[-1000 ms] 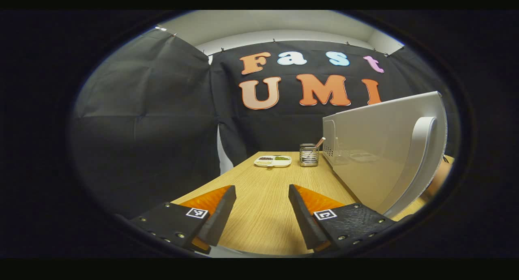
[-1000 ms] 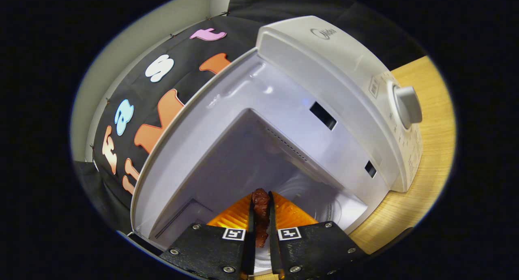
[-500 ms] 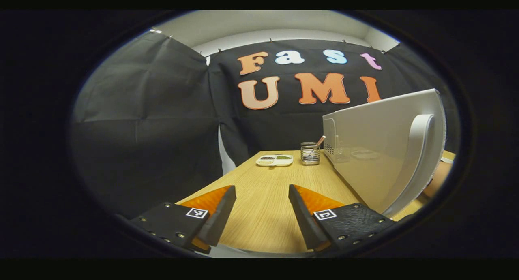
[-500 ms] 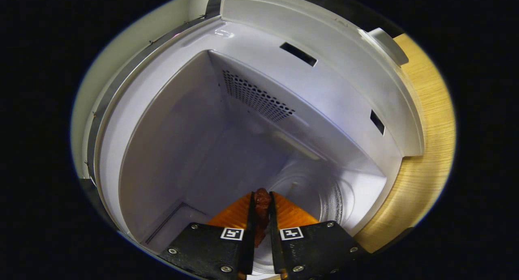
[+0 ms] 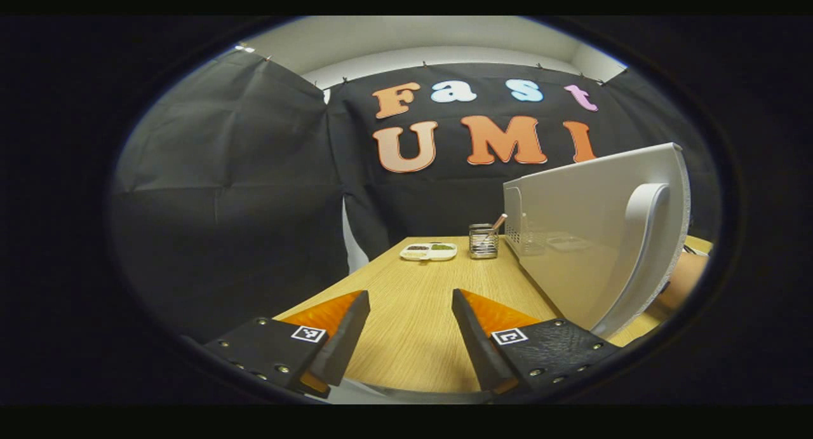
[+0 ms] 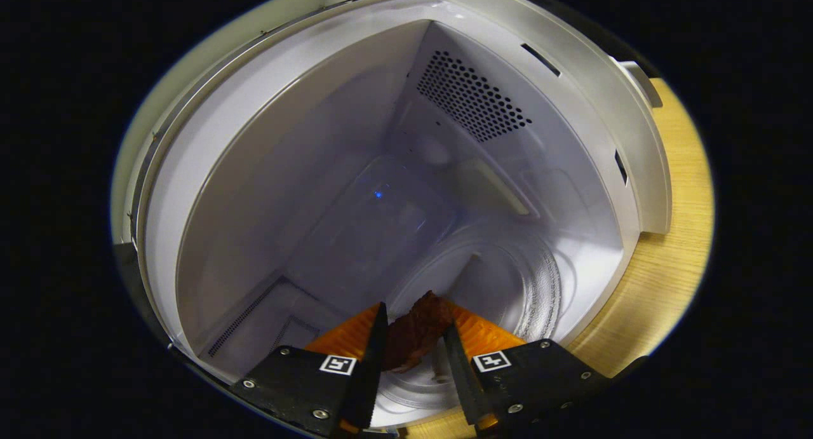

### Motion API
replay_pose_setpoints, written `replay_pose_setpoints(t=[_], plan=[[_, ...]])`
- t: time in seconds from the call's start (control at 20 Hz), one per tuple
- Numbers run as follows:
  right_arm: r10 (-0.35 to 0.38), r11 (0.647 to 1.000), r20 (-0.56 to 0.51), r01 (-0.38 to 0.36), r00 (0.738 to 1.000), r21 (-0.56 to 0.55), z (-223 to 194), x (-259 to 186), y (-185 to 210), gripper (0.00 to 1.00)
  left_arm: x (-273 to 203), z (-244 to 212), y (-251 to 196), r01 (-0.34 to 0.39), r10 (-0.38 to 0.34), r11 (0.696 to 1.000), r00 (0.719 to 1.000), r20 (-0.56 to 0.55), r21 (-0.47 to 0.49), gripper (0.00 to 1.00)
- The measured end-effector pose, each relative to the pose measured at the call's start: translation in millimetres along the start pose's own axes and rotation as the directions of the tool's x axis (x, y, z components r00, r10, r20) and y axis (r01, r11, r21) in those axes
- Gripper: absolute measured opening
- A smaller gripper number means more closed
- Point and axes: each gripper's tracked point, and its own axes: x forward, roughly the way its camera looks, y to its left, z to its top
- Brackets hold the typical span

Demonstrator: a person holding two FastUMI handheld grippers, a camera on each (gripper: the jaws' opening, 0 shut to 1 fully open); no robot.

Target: Open the microwave oven with the left hand, put the food in, and close the microwave oven.

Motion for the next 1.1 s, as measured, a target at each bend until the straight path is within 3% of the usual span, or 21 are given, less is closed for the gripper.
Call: replay_pose_setpoints(t=[0.4,0.65,0.95,1.1], plan=[[-0.047,0.975,0.016,0.049,0.999,-0.215,20,-25,-18,0.86,-12,9,-7,0.006,-0.006,1.0,1.0,0.016,0.006,0.81],[0.024,0.952,0.066,-0.003,0.998,-0.306,47,-54,-15,0.9,-12,13,-20,0.02,-0.02,1.0,1.0,0.003,0.004,0.78],[0.113,0.896,0.037,-0.085,0.993,-0.436,66,-104,-33,0.9,-13,21,-50,0.07,-0.07,0.997,0.998,0.001,0.033,0.8],[0.174,0.882,0.038,-0.139,0.984,-0.45,85,-136,-36,0.89,-14,23,-65,0.092,-0.092,0.995,0.996,0.0,0.041,0.78]])
